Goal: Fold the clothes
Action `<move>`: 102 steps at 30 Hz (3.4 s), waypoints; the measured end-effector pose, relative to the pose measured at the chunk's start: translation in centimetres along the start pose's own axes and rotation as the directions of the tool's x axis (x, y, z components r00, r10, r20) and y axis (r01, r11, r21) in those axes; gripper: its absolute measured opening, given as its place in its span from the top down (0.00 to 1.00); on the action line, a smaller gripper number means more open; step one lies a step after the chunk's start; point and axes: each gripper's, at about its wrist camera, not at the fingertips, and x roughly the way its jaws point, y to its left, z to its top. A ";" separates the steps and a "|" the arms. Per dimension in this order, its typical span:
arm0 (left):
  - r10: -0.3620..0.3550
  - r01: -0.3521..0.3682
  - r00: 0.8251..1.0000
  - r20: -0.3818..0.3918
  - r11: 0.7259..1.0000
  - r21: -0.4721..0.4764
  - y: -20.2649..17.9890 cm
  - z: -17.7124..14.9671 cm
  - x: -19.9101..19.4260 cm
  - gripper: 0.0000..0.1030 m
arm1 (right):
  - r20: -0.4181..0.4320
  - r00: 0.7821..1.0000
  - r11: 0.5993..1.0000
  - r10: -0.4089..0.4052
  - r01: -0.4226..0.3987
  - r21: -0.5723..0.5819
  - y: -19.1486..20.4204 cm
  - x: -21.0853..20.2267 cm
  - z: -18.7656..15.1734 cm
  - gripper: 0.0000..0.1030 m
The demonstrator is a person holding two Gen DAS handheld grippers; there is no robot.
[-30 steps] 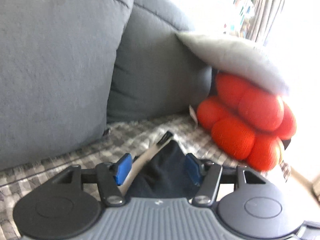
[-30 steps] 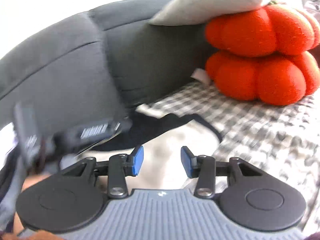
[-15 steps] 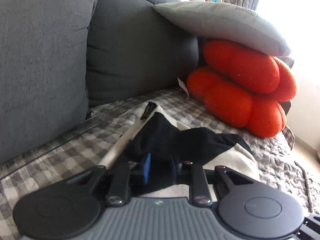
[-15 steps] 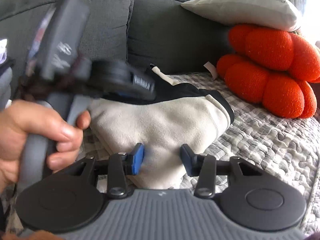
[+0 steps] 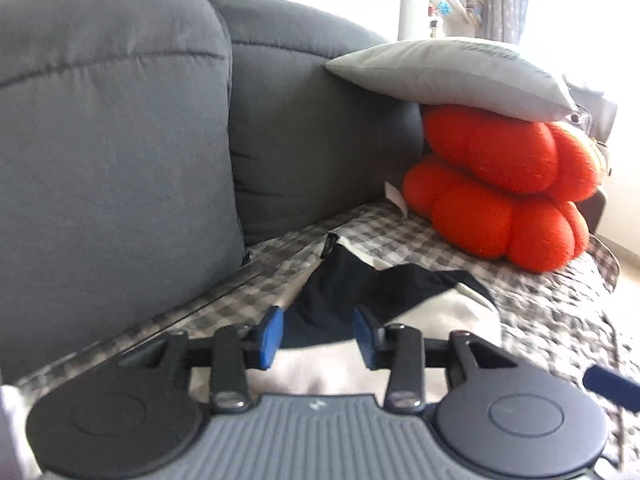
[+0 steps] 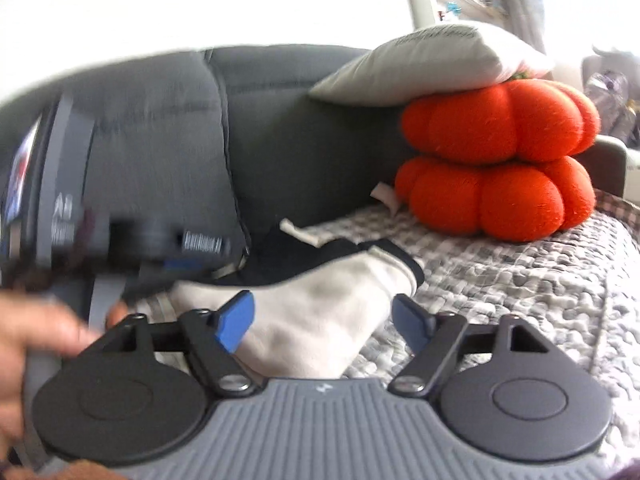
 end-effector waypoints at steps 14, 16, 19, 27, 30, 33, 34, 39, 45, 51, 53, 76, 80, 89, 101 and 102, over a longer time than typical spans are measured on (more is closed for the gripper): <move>0.149 -0.149 0.989 -0.014 0.989 0.009 -1.9 -4.8 -5.2 0.10 | -0.033 0.999 1.000 0.026 -0.026 0.011 -2.7 -3.4 -1.8 0.00; 0.163 -0.163 0.987 -0.005 0.986 0.036 -2.1 -5.2 -4.9 0.10 | -0.059 0.998 1.000 0.012 -0.012 -0.012 -2.5 -3.2 -2.4 0.00; 0.175 -0.177 0.984 0.027 0.983 0.048 -2.2 -5.4 -5.0 0.05 | -0.055 0.998 0.997 0.016 -0.020 -0.079 -1.9 -3.2 -2.4 0.00; 0.177 -0.179 0.983 0.040 0.982 0.061 -2.6 -6.2 -4.6 0.03 | -0.101 0.995 0.998 -0.011 0.005 -0.059 -2.5 -2.6 -3.2 0.00; 0.162 -0.164 0.986 0.037 0.985 0.054 -2.7 -6.3 -4.6 0.02 | -0.107 0.994 0.999 -0.022 0.017 -0.052 -2.7 -2.5 -3.4 0.00; 0.161 -0.163 0.986 0.031 0.985 0.064 -3.0 -6.5 -4.4 0.02 | -0.108 0.994 0.999 -0.026 0.022 -0.036 -2.9 -2.4 -3.5 0.00; 0.164 -0.165 0.986 0.029 0.984 0.064 -3.0 -6.5 -4.4 0.02 | -0.109 0.994 0.999 -0.027 0.024 -0.031 -3.0 -2.4 -3.5 0.00; 0.160 -0.160 0.987 0.011 0.987 0.028 -2.6 -6.6 -4.2 0.01 | -0.117 0.992 0.999 -0.036 0.031 -0.043 -2.8 -2.3 -3.6 0.00; 0.185 -0.185 0.983 -0.005 0.983 0.016 -2.6 -6.9 -3.7 0.01 | -0.121 0.992 0.997 -0.044 0.036 -0.064 -2.5 -2.2 -3.7 0.00; 0.197 -0.197 0.980 -0.005 0.980 0.025 -2.9 -7.0 -3.6 0.01 | -0.117 0.992 0.998 -0.043 0.036 -0.060 -2.6 -2.4 -3.6 0.00; 0.195 -0.194 0.981 -0.013 0.981 0.027 -2.9 -7.1 -3.5 0.01 | -0.117 0.992 0.997 -0.044 0.037 -0.062 -2.5 -2.3 -3.6 0.00; 0.217 -0.214 0.975 -0.043 0.975 0.064 -3.5 -7.7 -2.6 0.00 | -0.126 0.991 0.997 -0.051 0.043 -0.062 -2.6 -2.3 -3.7 0.00; 0.222 -0.219 0.974 -0.038 0.973 0.070 -3.6 -7.7 -2.6 0.01 | -0.127 0.991 0.997 -0.050 0.043 -0.061 -2.6 -2.3 -3.7 0.00; 0.227 -0.224 0.973 -0.031 0.972 0.076 -3.6 -7.7 -2.6 0.00 | -0.128 0.990 0.997 -0.052 0.045 -0.062 -2.6 -2.2 -3.7 0.00; 0.229 -0.226 0.973 -0.026 0.971 0.081 -3.6 -7.8 -2.7 0.00 | -0.132 0.990 0.997 -0.056 0.048 -0.062 -2.6 -2.2 -3.7 0.00; 0.230 -0.227 0.973 -0.026 0.971 0.081 -3.6 -7.8 -2.7 0.00 | -0.132 0.990 0.997 -0.057 0.049 -0.062 -2.6 -2.2 -3.7 0.00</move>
